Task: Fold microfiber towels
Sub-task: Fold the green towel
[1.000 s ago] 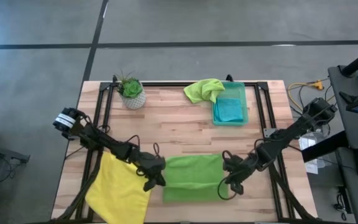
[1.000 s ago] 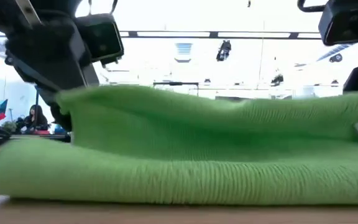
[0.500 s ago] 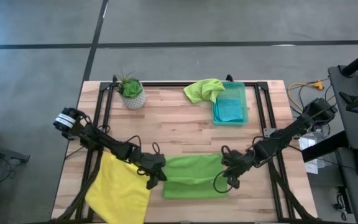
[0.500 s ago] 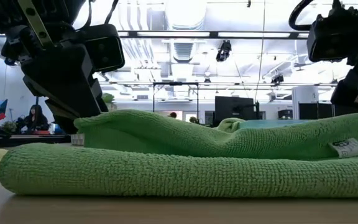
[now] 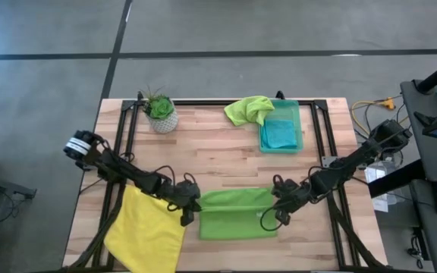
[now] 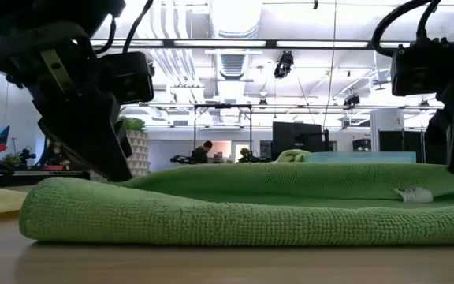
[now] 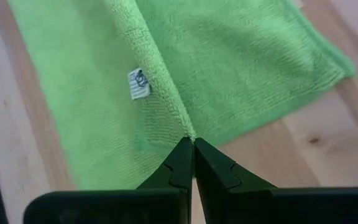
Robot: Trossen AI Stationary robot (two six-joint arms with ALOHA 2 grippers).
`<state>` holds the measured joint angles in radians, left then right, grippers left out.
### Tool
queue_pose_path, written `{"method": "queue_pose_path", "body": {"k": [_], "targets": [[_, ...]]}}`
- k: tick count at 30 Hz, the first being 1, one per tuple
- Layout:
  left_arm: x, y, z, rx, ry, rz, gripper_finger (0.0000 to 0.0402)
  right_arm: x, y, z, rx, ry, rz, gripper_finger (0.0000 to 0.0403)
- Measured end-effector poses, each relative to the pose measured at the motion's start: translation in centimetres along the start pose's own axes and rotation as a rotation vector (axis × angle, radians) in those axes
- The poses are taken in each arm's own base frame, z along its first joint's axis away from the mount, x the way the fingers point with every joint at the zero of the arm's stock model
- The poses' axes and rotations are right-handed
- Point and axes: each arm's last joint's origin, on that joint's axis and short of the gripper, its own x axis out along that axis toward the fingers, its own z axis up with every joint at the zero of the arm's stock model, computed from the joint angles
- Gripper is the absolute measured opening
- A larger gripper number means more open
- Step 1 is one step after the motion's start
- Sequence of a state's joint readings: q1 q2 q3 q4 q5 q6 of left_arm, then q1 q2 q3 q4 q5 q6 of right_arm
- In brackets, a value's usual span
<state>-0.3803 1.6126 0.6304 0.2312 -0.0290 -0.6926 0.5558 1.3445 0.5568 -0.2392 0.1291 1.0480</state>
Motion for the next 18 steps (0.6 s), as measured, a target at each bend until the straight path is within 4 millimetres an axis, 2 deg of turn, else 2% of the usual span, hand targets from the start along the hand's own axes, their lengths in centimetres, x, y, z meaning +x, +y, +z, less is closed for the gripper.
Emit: {"method": "queue_pose_path", "body": {"k": [9, 13, 18], "targets": [[0.0, 0.9, 0.5, -0.023, -0.04, 0.069, 0.0007, 0.1, -0.8, 0.4, 0.047, 0.011, -0.061, 0.0015], [0.0, 1.6, 1.0, -0.039, -0.046, 0.095, 0.0048, 0.0, -1.3, 0.1, 0.051, 0.032, -0.105, 0.0045], [-0.3, 2.6, 1.7, -0.069, -0.058, 0.125, 0.0125, -0.3, -1.4, 0.3, 0.087, -0.018, -0.128, 0.0098]]}}
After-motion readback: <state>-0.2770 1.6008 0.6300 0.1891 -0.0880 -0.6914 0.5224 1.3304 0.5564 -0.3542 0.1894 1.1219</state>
